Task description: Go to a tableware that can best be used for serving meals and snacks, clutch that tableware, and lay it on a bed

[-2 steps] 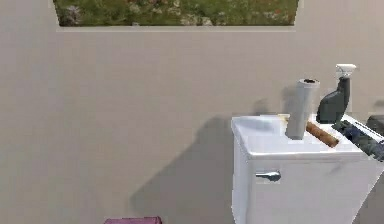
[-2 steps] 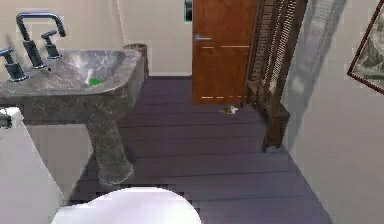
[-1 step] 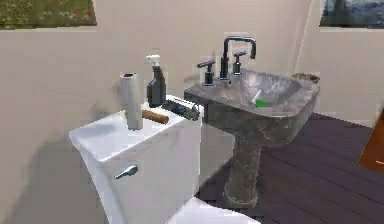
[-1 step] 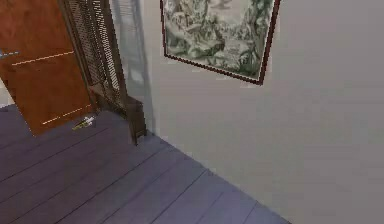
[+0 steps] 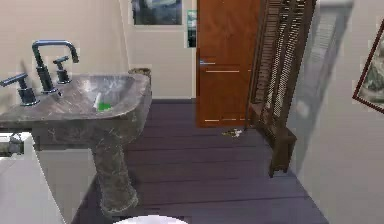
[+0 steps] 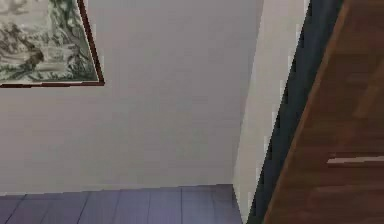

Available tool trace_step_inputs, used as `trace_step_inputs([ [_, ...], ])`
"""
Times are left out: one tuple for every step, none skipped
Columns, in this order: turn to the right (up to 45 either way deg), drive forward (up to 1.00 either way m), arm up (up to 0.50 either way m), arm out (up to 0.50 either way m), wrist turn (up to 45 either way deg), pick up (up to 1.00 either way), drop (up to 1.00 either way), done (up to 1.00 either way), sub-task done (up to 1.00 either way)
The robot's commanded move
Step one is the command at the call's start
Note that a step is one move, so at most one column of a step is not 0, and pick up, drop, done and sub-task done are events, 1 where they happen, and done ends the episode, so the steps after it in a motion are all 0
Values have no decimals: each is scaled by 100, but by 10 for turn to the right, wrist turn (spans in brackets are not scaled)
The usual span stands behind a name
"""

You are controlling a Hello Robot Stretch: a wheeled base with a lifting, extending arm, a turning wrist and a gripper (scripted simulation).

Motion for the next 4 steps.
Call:
trace_step_inputs([
  [450, 0, 0, 0, 0, 0, 0, 0, 0],
  [210, 0, 0, 0, 0, 0, 0, 0, 0],
  [0, 45, 0, 0, 0, 0, 0, 0, 0],
  [-450, 0, 0, 0, 0, 0, 0, 0, 0],
])
